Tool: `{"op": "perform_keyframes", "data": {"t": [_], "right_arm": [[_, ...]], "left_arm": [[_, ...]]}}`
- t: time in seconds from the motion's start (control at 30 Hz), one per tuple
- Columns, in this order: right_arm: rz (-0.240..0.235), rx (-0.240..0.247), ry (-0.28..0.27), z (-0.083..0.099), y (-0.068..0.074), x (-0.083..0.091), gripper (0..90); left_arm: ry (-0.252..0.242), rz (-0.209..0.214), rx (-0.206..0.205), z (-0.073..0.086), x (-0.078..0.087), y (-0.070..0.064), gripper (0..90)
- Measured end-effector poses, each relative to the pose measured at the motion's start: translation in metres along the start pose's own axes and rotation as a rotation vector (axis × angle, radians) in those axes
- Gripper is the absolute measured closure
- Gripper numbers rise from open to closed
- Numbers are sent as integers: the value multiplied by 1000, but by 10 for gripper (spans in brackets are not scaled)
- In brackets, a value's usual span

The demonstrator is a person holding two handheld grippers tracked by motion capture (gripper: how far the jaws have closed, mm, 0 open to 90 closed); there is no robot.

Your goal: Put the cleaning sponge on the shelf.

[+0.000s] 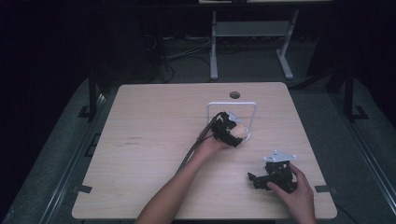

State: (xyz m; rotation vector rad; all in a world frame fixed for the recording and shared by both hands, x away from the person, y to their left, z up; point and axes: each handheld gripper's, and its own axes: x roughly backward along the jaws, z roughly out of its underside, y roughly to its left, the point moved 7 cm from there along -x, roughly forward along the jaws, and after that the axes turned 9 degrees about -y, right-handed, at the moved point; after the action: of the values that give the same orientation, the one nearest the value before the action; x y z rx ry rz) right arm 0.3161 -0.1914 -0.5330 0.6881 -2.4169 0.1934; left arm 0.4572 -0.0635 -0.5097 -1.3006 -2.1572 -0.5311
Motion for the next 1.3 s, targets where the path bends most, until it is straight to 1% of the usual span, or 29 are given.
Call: {"op": "perform_keyframes", "data": {"t": [0.17,0.33,0.5,0.6,0.8,0.87,1.0,1.07,1.13,1.17,1.23,1.3], "right_arm": [[0,0,0,0,0,0,0],[0,-1,0,0,0,0,0],[0,2,-1,0,0,0,0],[0,0,0,0,0,0,0],[-3,-1,-1,0,0,0,0],[-2,-1,-1,0,0,0,0],[-2,-2,-1,0,0,0,0],[-2,-4,-2,0,0,0,0],[-3,-3,-2,0,0,0,0],[-3,-3,-2,0,0,0,0],[-1,-1,0,0,0,0,0],[-1,-1,0,0,0,0,0]], "left_arm": [[-4,1,17,1,-2,-1,252],[3,-5,9,1,-2,0,246],[-3,-15,16,1,-1,0,224],[-4,-20,6,-1,1,1,220],[-21,-30,1,-6,6,0,220],[-28,-34,6,-7,7,0,219],[-37,-42,0,-10,12,0,220],[-50,-38,1,-13,15,-1,220],[-63,-46,8,-15,17,-2,220],[-73,-46,18,-16,18,-3,221],[-73,-49,11,-17,20,-3,223],[-79,-47,19,-18,22,-3,224]]}}
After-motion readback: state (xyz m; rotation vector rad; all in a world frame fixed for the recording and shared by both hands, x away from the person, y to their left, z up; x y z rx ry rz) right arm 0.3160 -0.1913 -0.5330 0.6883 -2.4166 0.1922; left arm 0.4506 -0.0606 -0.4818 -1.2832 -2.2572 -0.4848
